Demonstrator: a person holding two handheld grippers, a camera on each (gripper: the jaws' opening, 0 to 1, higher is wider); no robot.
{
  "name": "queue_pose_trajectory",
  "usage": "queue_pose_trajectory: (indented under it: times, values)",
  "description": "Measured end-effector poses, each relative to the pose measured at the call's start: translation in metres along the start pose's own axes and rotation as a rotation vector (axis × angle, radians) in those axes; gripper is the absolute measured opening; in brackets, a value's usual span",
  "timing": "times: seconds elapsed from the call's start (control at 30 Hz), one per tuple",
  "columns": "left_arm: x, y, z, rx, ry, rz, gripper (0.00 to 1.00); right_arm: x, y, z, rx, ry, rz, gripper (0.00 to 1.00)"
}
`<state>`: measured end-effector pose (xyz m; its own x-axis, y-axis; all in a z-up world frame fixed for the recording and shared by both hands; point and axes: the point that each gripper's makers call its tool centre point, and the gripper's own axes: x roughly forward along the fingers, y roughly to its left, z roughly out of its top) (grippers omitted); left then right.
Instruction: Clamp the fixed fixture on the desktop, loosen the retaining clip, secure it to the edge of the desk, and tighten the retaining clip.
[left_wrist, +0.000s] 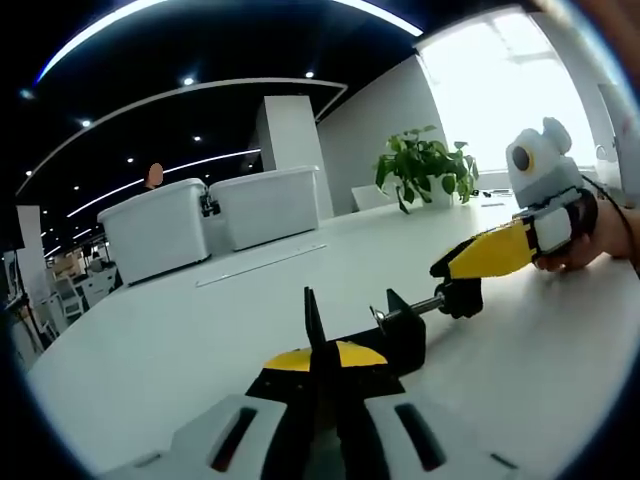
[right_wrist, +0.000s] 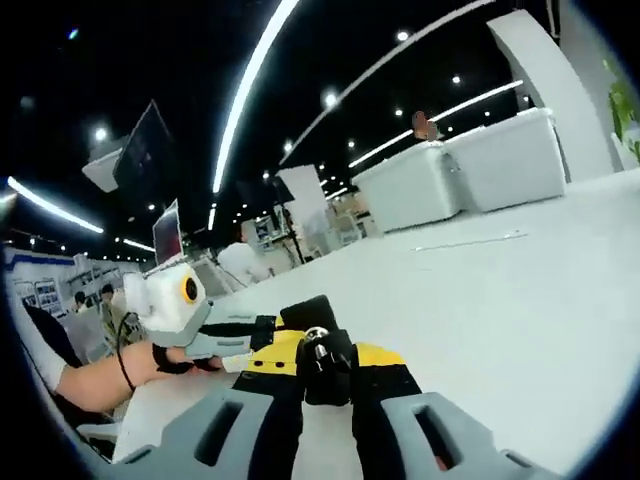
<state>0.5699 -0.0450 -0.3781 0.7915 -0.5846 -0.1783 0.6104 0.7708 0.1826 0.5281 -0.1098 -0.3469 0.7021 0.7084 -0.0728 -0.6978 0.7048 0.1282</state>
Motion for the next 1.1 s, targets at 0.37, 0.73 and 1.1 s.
queue_pose_trajectory:
  times: [0.37,0.73,1.1]
  values:
    - [-0.002,0.0,0.0,0.002,0.0,0.003,0.06,0.002,0.026,-0.005,-0.752,0.028,-0.016,0.16]
    - [-0.003,0.0,0.0,0.003,0.0,0.003,0.06,-0.003,0.004,0.011,-0.09,-0.04,0.008,0.26]
    - [-0.003,0.002,0.0,0.003,0.0,0.004,0.06,-0.006,-0.009,0.001,0.172,-0.018,-0.004,0.23]
